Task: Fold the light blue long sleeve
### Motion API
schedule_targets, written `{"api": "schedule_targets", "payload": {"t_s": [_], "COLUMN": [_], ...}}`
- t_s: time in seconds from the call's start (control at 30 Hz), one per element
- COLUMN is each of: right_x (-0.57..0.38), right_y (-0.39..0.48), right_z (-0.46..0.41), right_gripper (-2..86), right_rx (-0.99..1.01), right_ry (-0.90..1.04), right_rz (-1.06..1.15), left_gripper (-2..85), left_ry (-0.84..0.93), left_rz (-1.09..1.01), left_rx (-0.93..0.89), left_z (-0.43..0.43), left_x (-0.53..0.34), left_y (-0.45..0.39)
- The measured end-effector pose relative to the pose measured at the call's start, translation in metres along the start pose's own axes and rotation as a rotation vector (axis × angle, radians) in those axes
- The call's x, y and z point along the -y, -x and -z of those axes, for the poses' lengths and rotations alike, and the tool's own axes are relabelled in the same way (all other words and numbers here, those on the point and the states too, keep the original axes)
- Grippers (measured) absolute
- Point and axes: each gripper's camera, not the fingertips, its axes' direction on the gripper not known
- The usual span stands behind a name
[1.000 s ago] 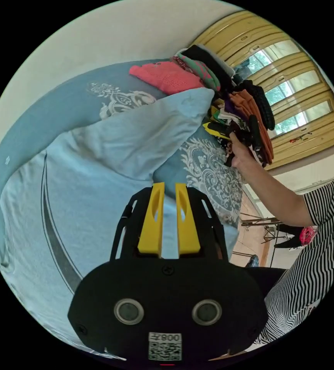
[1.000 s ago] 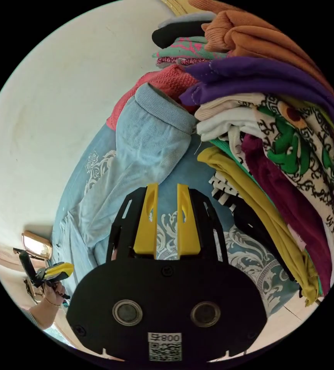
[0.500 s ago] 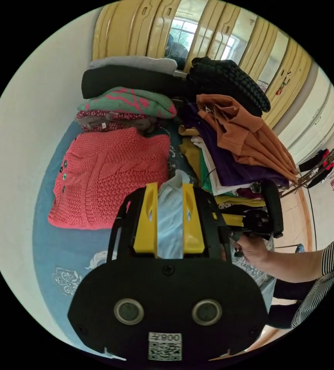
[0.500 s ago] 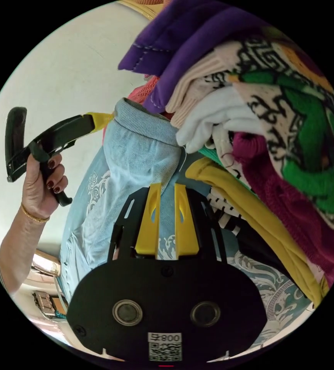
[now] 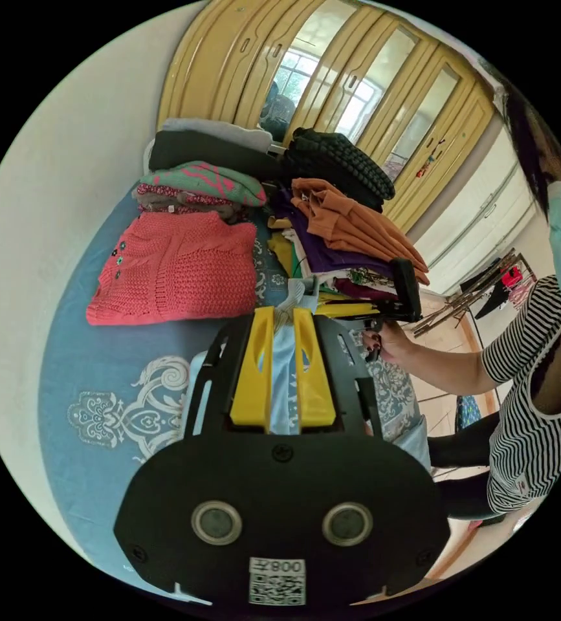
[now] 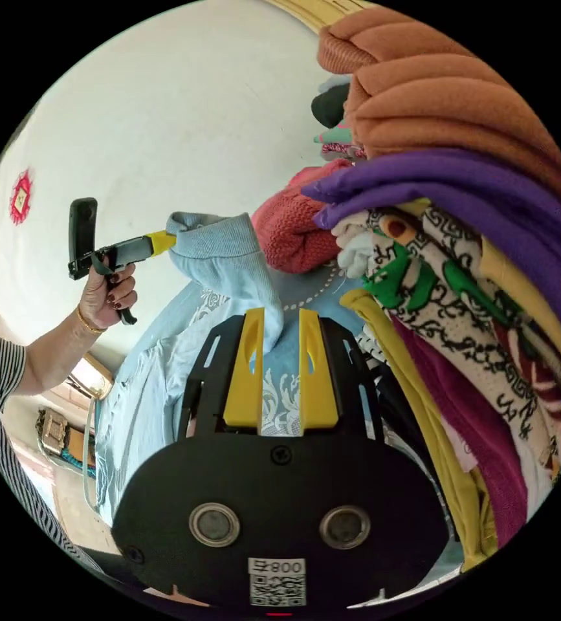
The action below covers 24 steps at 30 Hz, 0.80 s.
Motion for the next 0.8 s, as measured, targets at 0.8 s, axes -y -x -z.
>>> {"api": "schedule_targets", "payload": {"t_s": [0.8], "right_x": [-0.073], "right_y": [0.230], "right_z": [-0.102], "right_gripper": [2.6], "right_rx": [0.527], "right_ry": [0.293], "right_rz": [0.481], "left_gripper": [5.9], "left_ry": [-0.016], "left_rz": [0.322], "left_rx": [0.061], "left_z": [0.194], "left_x": [-0.264], "left_y": [-0.007]}}
